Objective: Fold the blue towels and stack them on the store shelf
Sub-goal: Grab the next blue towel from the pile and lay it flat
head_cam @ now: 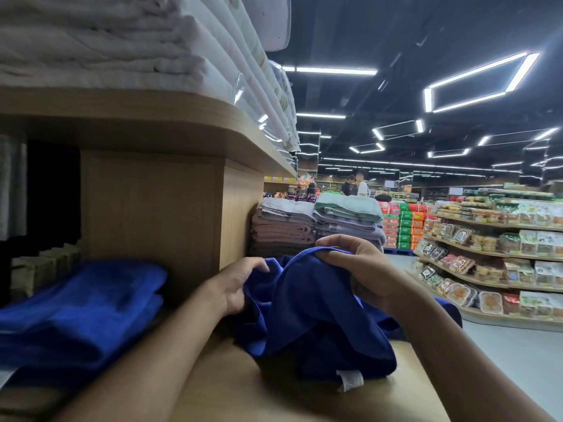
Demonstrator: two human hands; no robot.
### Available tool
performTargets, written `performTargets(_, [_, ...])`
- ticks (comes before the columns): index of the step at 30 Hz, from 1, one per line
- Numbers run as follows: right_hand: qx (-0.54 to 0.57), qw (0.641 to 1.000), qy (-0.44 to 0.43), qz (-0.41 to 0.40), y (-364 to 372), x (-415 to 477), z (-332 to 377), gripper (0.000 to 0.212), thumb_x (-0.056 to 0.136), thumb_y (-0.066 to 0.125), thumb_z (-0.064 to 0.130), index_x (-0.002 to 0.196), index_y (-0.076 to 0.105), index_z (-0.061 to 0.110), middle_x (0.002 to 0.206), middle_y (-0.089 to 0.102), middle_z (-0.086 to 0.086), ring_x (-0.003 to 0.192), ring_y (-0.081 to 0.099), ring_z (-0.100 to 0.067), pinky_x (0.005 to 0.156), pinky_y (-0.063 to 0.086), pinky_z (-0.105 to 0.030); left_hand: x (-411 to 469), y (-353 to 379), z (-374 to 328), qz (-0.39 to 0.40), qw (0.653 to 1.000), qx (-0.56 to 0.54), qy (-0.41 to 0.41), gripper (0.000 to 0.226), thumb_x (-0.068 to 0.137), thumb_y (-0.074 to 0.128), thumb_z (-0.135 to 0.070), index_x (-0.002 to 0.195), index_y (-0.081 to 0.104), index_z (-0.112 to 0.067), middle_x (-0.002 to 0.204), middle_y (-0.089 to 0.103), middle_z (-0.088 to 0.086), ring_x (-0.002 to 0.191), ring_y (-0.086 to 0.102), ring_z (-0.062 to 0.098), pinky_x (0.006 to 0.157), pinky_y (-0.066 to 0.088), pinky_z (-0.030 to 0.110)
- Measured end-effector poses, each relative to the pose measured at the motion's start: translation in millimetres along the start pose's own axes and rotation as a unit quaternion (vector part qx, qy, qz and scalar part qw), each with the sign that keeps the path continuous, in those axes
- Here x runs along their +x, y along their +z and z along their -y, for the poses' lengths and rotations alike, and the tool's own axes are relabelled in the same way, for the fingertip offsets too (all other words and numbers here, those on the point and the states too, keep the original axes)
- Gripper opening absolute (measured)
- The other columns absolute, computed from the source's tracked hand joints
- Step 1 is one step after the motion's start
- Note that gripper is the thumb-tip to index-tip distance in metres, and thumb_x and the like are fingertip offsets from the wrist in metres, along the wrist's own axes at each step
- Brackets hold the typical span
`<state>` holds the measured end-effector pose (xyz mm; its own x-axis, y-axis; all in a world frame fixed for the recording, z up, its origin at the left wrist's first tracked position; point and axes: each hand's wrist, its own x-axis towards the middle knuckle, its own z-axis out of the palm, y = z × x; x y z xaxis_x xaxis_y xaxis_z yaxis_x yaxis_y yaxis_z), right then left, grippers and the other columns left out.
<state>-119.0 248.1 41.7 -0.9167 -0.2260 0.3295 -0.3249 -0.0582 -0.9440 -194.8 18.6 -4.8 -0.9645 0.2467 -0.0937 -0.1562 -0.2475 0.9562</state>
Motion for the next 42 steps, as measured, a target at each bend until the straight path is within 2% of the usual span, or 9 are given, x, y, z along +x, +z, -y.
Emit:
performTargets(5, [-0.030, 0.999, -0.018, 0.008, 4.1, -2.7, -2.0, 0.016, 0.095, 0.066, 0.007, 0.106, 0.078, 0.008, 0.099, 0.076, -0.017, 0.088, 0.072, -0.020, 0.069, 0.058, -0.027, 1.9, -2.8, -6.8, -0.015, 0.999, -0.048, 0.003, 0.048, 0.081, 0.067, -0.056, 0.070, 0.078, -0.011, 0.081, 0.076, 0.015, 0.066, 0.073, 0.028, 0.058, 0.058, 0.032])
performTargets(8, [-0.008, 0.999, 0.008, 0.040, 5.4, -3.7, -1.5, 0.020, 0.097, 0.061, 0.005, 0.109, 0.077, 0.005, 0.104, 0.075, -0.020, 0.092, 0.072, -0.023, 0.075, 0.059, -0.029, 6.3, -0.8, -3.1, -0.119, 0.991, -0.007, 0.061, 0.010, 0.084, 0.070, -0.025, 0.084, 0.069, -0.014, 0.076, 0.072, 0.012, 0.068, 0.068, 0.028, 0.054, 0.052, 0.028])
performTargets(10, [0.017, 0.997, 0.031, 0.073, 4.8, -4.2, 0.3, 0.025, 0.098, 0.056, 0.001, 0.112, 0.077, 0.006, 0.106, 0.075, -0.020, 0.094, 0.072, -0.024, 0.078, 0.060, -0.031, 8.3, 1.1, -3.3, -0.164, 0.978, 0.031, 0.128, 0.026, 0.079, 0.060, -0.002, 0.100, 0.060, -0.017, 0.091, 0.066, 0.014, 0.079, 0.062, 0.027, 0.061, 0.048, 0.028])
performTargets(16, [0.025, 0.999, 0.007, 0.042, 9.9, -3.1, 0.5, 0.019, 0.079, 0.080, 0.014, 0.098, 0.078, 0.015, 0.094, 0.074, -0.014, 0.081, 0.072, -0.021, 0.067, 0.059, -0.028, -7.2, 11.0, -13.8, -0.010, 0.998, -0.038, 0.048, 0.044, 0.090, 0.061, -0.049, 0.097, 0.075, -0.008, 0.086, 0.067, 0.014, 0.068, 0.061, 0.023, 0.064, 0.047, 0.032])
performTargets(22, [0.002, 0.999, 0.000, 0.050, 8.1, -1.6, -2.7, 0.020, 0.077, 0.082, 0.018, 0.096, 0.078, 0.013, 0.092, 0.076, -0.014, 0.080, 0.073, -0.020, 0.065, 0.057, -0.027, 0.8, 9.7, -6.8, -0.106, 0.990, 0.031, 0.090, 0.028, 0.091, 0.064, -0.005, 0.115, 0.056, -0.016, 0.088, 0.069, 0.011, 0.064, 0.065, 0.019, 0.050, 0.049, 0.024])
performTargets(25, [-0.001, 0.998, 0.001, 0.065, 9.2, -1.1, -4.2, 0.022, 0.076, 0.083, 0.019, 0.097, 0.078, 0.012, 0.091, 0.076, -0.013, 0.079, 0.073, -0.019, 0.066, 0.057, -0.026, -9.1, 9.7, -14.4, -0.051, 0.998, -0.028, 0.018, 0.008, 0.088, 0.061, -0.018, 0.087, 0.063, -0.010, 0.066, 0.065, 0.010, 0.048, 0.061, 0.019, 0.046, 0.047, 0.022])
performTargets(28, [-0.004, 0.997, 0.009, 0.074, 9.4, -1.1, -5.2, 0.022, 0.075, 0.083, 0.017, 0.096, 0.080, 0.011, 0.093, 0.077, -0.013, 0.081, 0.074, -0.019, 0.067, 0.058, -0.026, -6.6, 6.9, -15.5, -0.024, 0.998, -0.062, -0.019, 0.041, 0.101, 0.048, -0.042, 0.104, 0.073, -0.010, 0.088, 0.072, 0.016, 0.062, 0.067, 0.026, 0.057, 0.053, 0.030])
performTargets(33, [-0.127, 0.992, -0.011, 0.024, 10.7, 3.3, -12.6, 0.017, 0.080, 0.085, 0.021, 0.097, 0.082, 0.020, 0.122, 0.073, 0.005, 0.110, 0.070, -0.015, 0.099, 0.057, -0.042, -10.9, 13.7, -10.1, -0.025, 0.999, -0.015, -0.019, 0.019, 0.100, 0.057, -0.025, 0.111, 0.067, -0.014, 0.084, 0.069, 0.013, 0.061, 0.064, 0.025, 0.057, 0.054, 0.030])
performTargets(42, [-0.296, 0.953, -0.059, 0.037, 12.5, 13.7, -36.4, 0.006, 0.085, 0.081, 0.021, 0.086, 0.080, 0.027, 0.135, 0.061, 0.016, 0.120, 0.058, 0.005, 0.091, 0.048, -0.016, -22.5, 20.9, -11.8, 0.109, 0.994, -0.008, 0.023, 0.019, 0.083, 0.070, -0.026, 0.095, 0.079, -0.013, 0.090, 0.076, 0.012, 0.071, 0.072, 0.021, 0.061, 0.059, 0.028])
